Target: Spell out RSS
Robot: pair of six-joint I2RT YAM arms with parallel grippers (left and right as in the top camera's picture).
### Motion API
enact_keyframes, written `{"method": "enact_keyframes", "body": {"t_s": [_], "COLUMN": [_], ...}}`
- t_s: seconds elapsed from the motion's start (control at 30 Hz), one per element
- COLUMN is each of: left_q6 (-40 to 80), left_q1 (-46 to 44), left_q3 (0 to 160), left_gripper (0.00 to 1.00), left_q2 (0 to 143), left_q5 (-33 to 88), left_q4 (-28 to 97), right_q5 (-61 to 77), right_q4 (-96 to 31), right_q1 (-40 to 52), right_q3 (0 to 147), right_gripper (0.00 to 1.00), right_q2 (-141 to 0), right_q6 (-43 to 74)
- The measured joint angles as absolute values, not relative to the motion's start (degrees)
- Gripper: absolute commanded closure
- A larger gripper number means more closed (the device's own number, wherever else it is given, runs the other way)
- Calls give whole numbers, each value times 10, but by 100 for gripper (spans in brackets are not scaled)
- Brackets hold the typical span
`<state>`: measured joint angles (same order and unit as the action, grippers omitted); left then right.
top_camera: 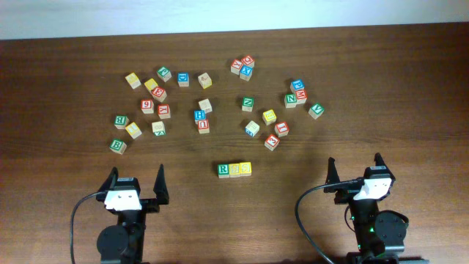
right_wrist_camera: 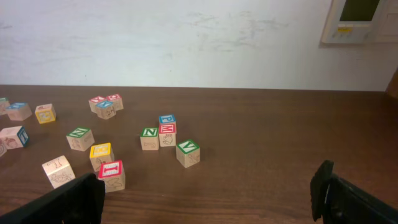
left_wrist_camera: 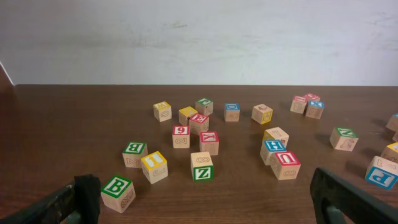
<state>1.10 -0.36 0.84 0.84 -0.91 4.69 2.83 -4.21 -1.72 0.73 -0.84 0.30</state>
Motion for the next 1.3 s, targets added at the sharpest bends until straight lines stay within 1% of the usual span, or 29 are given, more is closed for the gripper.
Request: {"method": "enact_keyframes", "body": {"t_s": [1.3], "left_q6": [11], "left_q1": [6], "left_q3": [8], "left_gripper": [1], "left_q2": [8], "left_q5": [-9], "left_q4": [47], "right_q5": [28], "right_q4": [-42], "right_q1": [-17], "right_q3": [7], "right_gripper": [2], "right_q2": [-8], "right_q6": [3]}}
